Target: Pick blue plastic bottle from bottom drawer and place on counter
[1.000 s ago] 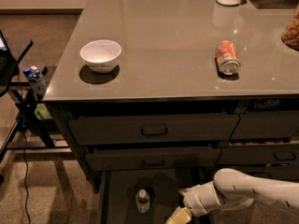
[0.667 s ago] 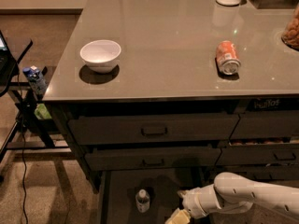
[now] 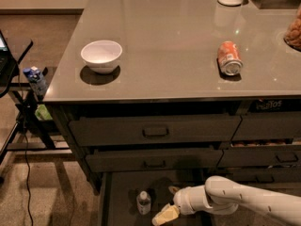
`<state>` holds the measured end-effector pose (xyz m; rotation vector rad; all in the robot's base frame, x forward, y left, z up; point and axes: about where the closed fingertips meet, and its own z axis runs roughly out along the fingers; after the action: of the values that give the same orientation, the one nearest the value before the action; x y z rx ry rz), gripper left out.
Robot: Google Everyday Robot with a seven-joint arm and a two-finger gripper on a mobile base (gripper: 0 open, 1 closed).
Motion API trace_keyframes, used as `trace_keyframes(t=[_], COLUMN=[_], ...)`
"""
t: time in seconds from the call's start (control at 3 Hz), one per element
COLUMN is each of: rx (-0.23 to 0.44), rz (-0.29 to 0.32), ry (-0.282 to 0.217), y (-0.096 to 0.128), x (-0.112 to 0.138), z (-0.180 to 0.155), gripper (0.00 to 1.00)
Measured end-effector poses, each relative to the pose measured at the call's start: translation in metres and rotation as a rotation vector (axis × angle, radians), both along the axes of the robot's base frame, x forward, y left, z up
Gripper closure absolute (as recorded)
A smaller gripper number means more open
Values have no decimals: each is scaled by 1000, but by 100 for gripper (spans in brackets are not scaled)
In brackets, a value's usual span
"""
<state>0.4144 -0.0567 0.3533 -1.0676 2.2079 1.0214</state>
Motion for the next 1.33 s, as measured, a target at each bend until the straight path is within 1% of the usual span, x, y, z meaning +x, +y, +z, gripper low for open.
trace_keyframes(t=[0.33, 0.67, 1.0, 1.33], rx=[47, 54, 73, 113], rz=[4, 2, -2, -20], ry=[-5, -4, -10, -31], y=[27, 30, 35, 47], x=[31, 37, 33, 34], z=[-41, -49, -56, -73], gripper=[0, 0, 0, 0])
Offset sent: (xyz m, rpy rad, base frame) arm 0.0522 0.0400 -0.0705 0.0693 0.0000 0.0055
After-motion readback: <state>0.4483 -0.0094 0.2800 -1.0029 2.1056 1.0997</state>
